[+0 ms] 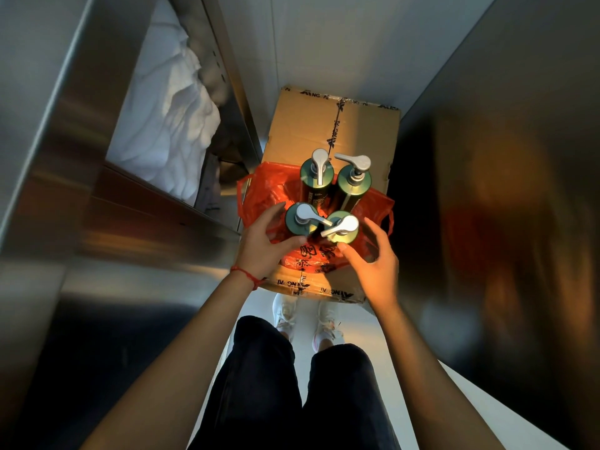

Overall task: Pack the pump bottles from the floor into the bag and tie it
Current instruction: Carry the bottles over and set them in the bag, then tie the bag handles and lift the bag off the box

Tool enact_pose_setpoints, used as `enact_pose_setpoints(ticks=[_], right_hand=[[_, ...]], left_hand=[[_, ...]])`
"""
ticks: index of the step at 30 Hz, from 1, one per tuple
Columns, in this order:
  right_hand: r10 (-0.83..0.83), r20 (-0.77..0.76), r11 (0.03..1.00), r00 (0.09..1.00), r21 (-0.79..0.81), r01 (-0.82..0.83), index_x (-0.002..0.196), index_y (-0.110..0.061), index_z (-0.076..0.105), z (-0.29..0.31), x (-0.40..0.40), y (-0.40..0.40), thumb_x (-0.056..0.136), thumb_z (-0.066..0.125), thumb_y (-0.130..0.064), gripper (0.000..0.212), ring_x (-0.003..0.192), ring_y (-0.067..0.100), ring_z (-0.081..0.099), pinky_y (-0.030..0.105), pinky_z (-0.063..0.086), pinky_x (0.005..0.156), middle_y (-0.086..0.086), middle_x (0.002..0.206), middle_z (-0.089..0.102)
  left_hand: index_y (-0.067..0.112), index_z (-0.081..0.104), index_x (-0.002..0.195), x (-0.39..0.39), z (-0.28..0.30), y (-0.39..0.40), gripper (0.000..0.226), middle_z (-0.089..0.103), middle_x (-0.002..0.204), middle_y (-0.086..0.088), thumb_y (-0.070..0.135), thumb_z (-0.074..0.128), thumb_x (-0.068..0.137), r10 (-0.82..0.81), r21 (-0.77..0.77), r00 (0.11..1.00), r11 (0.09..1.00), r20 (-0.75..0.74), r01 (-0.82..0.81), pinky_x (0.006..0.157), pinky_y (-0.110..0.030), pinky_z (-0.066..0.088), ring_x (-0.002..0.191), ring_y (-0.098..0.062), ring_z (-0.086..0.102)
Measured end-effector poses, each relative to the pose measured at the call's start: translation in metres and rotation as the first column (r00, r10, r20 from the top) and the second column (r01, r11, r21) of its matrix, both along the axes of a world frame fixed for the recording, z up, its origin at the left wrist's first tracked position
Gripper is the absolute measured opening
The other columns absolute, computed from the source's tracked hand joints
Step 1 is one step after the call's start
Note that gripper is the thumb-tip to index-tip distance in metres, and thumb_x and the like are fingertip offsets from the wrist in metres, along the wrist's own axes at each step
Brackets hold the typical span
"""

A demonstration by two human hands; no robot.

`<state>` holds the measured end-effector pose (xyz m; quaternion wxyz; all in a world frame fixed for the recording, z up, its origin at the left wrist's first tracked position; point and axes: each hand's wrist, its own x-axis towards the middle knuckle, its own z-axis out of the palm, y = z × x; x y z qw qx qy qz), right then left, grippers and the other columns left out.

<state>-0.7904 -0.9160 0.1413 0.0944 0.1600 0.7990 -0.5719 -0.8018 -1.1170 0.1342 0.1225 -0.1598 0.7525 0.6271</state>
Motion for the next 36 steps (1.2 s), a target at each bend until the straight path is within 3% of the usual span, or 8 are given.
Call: enact_pose_setpoints(ticks=[4,8,12,15,21,25,32,36], right_hand=[[-0.108,0.006,0.993,0.994,-0.049,0.108,0.128,-0.013,0.05,-0.001,0.005,0.018,0.082,0.064,-0.008,0.048,0.117,0.015,0.053,0.029,0.042,0.101,0.008,0.131,0.055],[-0.31,0.048,0.949,0.949,-0.045,0.313,0.126,-0.007,0.051,-0.016,-0.001,0.032,0.087,0.057,-0.005,0.04,0.103,0.008,0.056,0.005,0.044,0.078,0.014,0.124,0.058],[-0.373,0.118,0.927,0.92,0.007,0.375,0.128,-0.006,0.049,-0.042,-0.013,0.039,0.088,0.057,-0.011,0.041,0.11,0.016,0.053,0.022,0.041,0.088,0.017,0.126,0.057],[-0.418,0.15,0.908,0.896,0.04,0.417,0.128,-0.005,0.049,-0.06,-0.02,0.041,0.088,0.058,-0.013,0.042,0.112,0.021,0.054,0.027,0.04,0.089,0.018,0.126,0.057],[-0.476,0.222,0.877,0.851,0.046,0.479,0.125,-0.001,0.051,-0.081,-0.034,0.041,0.086,0.061,-0.014,0.043,0.111,0.025,0.056,0.035,0.045,0.095,0.022,0.123,0.059],[-0.531,0.268,0.837,0.804,0.016,0.547,0.125,0.0,0.05,-0.086,-0.039,0.041,0.084,0.063,-0.014,0.046,0.112,0.032,0.057,0.048,0.044,0.1,0.023,0.121,0.059],[-0.55,0.319,0.81,0.772,-0.023,0.586,0.121,0.002,0.053,-0.089,-0.049,0.041,0.082,0.064,-0.008,0.042,0.106,0.035,0.061,0.05,0.046,0.098,0.026,0.113,0.063],[-0.55,0.32,0.806,0.771,-0.036,0.59,0.119,0.003,0.054,-0.091,-0.052,0.042,0.083,0.064,-0.008,0.039,0.105,0.036,0.061,0.05,0.046,0.098,0.028,0.113,0.062]], left_hand=[[0.02,0.051,0.122,0.008,-0.003,-0.015,0.057,0.058,0.117,0.0,0.014,0.074,0.07,0.159,0.054,0.986,0.985,0.048,-0.161,0.089,-0.026,0.045,0.108,-0.009,0.055],[0.01,0.056,0.117,0.01,-0.018,-0.028,0.041,0.06,0.111,-0.005,0.009,0.067,0.078,0.356,0.008,0.931,0.934,0.077,-0.358,0.073,-0.009,0.048,0.099,-0.013,0.058],[0.003,0.059,0.112,0.001,-0.039,-0.035,0.033,0.062,0.099,-0.005,0.006,0.064,0.08,0.532,-0.085,0.844,0.846,0.067,-0.526,0.062,-0.002,0.045,0.094,-0.019,0.06],[0.003,0.059,0.112,-0.008,-0.049,-0.04,0.034,0.063,0.101,-0.007,0.006,0.065,0.079,0.611,-0.152,0.791,0.784,0.025,-0.601,0.063,-0.002,0.045,0.094,-0.017,0.059],[-0.001,0.055,0.117,-0.029,-0.056,-0.05,0.045,0.062,0.118,-0.018,0.01,0.07,0.076,0.599,-0.209,0.798,0.79,0.067,-0.576,0.093,-0.032,0.046,0.102,-0.019,0.059],[-0.003,0.052,0.119,-0.041,-0.057,-0.049,0.05,0.061,0.118,-0.021,0.013,0.07,0.076,0.583,-0.147,0.797,0.812,0.156,-0.565,0.085,-0.025,0.045,0.097,-0.016,0.058],[0.002,0.056,0.117,-0.057,-0.059,-0.051,0.047,0.065,0.113,-0.013,0.027,0.068,0.078,0.579,-0.202,0.797,0.813,0.174,-0.547,0.084,-0.026,0.047,0.098,-0.015,0.059],[0.006,0.069,0.091,-0.068,-0.064,-0.055,0.021,0.067,0.079,-0.004,0.025,0.061,0.084,0.578,-0.234,0.799,0.811,0.167,-0.537,0.074,-0.029,0.045,0.07,-0.01,0.059]])
